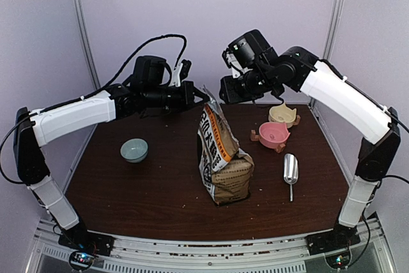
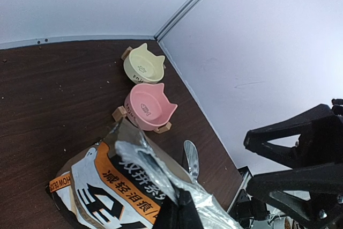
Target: Serve the pet food
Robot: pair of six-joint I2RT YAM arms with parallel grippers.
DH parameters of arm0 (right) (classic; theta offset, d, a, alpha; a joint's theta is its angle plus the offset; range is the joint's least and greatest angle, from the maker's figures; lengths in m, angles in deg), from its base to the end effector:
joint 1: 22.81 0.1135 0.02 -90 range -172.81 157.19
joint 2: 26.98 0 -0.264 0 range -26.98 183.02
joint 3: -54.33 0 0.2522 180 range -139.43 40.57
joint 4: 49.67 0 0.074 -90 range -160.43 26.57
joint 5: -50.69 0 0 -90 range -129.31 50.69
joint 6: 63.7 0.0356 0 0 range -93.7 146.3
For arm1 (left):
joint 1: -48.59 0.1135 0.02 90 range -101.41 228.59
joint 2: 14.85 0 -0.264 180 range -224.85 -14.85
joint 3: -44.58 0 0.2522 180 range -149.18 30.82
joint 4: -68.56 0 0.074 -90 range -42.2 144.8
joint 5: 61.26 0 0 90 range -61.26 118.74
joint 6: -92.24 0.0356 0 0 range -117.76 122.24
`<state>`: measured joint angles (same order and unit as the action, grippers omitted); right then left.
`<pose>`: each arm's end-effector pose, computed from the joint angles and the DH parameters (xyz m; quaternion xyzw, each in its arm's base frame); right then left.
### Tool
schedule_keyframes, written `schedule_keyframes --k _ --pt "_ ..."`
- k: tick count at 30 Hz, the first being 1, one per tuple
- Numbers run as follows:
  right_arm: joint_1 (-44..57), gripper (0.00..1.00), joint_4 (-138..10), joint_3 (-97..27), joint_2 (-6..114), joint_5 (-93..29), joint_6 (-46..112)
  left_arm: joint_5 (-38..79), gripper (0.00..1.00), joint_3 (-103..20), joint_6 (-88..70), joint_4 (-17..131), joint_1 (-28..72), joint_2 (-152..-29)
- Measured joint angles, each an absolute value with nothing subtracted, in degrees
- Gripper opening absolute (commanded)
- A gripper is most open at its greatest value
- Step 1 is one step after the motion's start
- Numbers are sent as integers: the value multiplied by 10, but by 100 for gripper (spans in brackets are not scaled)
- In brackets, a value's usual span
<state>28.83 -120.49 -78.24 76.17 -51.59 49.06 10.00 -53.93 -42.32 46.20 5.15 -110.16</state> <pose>0.2426 0.2943 0.4225 -0.1833 0.8885 0.1697 0.3848 0.2811 -0.2820 0.3551 0.0865 0.8049 -0.4927 0.3192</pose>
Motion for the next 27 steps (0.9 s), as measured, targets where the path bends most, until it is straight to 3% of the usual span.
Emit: schedule_keyframes --k 13,27 --pt "282 28 -1209 -823 790 -430 492 96 0 -539 -422 463 51 -1102" --pt "282 23 -1236 -860 837 -426 485 95 0 -539 -422 463 51 -1102"
